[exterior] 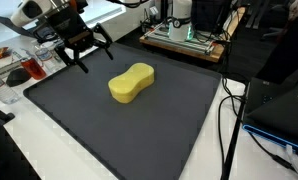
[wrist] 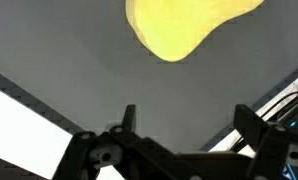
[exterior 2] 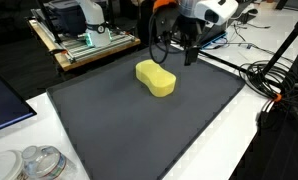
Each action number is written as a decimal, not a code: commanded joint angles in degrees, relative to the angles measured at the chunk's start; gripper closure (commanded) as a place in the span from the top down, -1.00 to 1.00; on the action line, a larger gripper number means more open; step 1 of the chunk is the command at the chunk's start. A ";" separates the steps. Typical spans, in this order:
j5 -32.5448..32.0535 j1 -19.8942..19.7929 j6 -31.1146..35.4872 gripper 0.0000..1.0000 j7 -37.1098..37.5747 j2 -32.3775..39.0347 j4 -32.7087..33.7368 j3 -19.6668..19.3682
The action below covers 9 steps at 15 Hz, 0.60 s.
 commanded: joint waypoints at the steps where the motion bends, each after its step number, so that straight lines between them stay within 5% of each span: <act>1: -4.42 2.34 -4.56 1.00 -5.69 3.03 4.32 0.93; 9: -17.24 10.22 -10.82 1.00 -14.13 2.06 4.50 0.97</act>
